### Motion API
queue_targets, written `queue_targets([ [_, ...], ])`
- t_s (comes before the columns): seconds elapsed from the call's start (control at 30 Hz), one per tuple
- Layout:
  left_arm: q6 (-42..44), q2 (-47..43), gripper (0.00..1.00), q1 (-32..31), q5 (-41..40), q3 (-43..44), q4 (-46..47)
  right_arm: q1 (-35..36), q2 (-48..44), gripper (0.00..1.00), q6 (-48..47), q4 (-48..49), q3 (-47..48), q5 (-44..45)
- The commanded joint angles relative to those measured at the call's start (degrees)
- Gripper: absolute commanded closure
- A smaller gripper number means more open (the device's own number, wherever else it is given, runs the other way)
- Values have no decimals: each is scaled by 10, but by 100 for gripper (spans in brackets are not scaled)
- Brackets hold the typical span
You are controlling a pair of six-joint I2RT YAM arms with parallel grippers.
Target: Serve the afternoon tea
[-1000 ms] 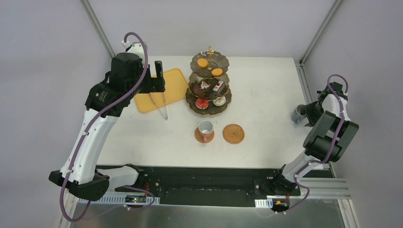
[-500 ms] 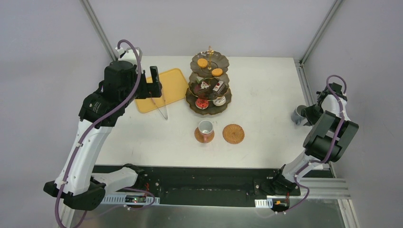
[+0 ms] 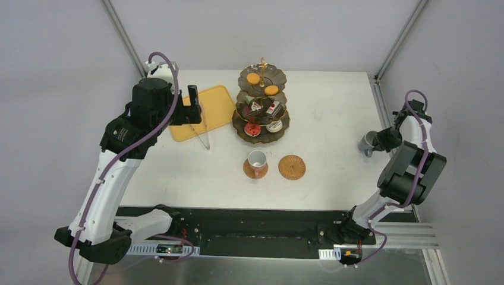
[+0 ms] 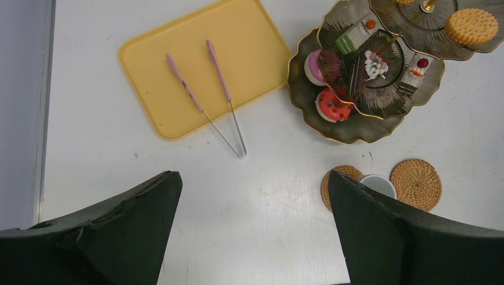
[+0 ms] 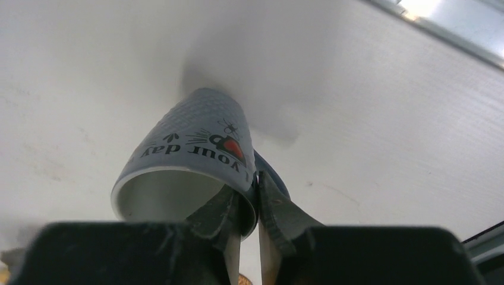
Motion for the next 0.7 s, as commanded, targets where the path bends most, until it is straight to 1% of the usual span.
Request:
queue_targets([
  [0.0, -4, 17, 1, 3, 15, 8, 24, 75, -83, 93, 6, -53, -5, -44],
  [0.1, -18, 25, 1, 3, 22, 6, 29, 163, -122, 97, 44, -86, -34, -49],
  [0.13, -22, 27, 1, 3, 25, 6, 31, 199, -136, 100, 68, -99, -40, -39],
  [0.17, -26, 30, 1, 3, 28, 6, 31, 230, -148, 100, 98, -111, -45, -31],
  [0.2, -30, 33, 1, 4, 32, 7, 31, 263, -161, 100, 132, -122, -51, -29],
  [0.27, -36, 37, 1, 3, 38, 7, 32, 315, -186, 100, 235, -135, -69, -39],
  [0.37, -40, 43, 1, 4, 46, 8, 32, 400, -211, 100, 353, -135, -94, -41],
  [0.4, -41, 44, 2, 3, 48, 8, 32, 429, -209, 100, 379, -141, -89, -29],
  [0.5, -43, 46, 2, 3, 54, 9, 30, 492, -181, 100, 428, -197, -50, 53],
  [0.53, -43, 45, 2, 3, 56, 9, 30, 502, -170, 100, 437, -215, -39, 67],
  [0.67, -35, 42, 2, 3, 59, 10, 24, 560, -122, 100, 457, -229, -3, 90],
])
